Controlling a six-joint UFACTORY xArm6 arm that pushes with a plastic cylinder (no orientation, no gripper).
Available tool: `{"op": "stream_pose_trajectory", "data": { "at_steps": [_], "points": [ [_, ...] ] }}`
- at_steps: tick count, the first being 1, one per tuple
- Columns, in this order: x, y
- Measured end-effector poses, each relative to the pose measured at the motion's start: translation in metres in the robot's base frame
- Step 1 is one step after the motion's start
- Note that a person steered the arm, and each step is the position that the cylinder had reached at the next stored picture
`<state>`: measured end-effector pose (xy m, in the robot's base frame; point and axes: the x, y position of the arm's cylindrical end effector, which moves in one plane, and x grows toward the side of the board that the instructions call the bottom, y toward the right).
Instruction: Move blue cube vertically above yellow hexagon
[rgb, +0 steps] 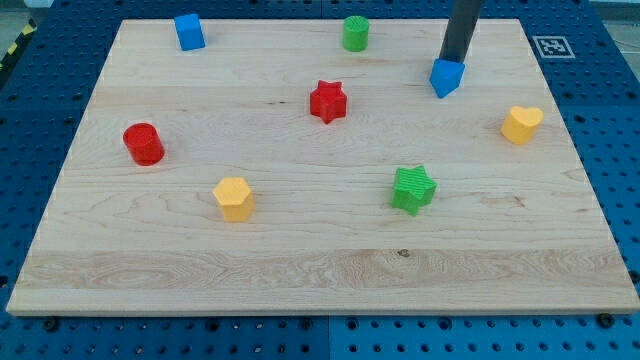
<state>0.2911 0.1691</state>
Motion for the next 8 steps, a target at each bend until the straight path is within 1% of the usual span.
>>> {"op": "stream_pose_trajectory", "data": {
  "at_steps": [1,4,5,7,8],
  "points": [
    [-0.015,-0.037],
    [-0.013,-0.139],
    [-0.021,-0.182],
    [-0.078,-0.234],
    [-0.092,-0.29]
  ]
}}
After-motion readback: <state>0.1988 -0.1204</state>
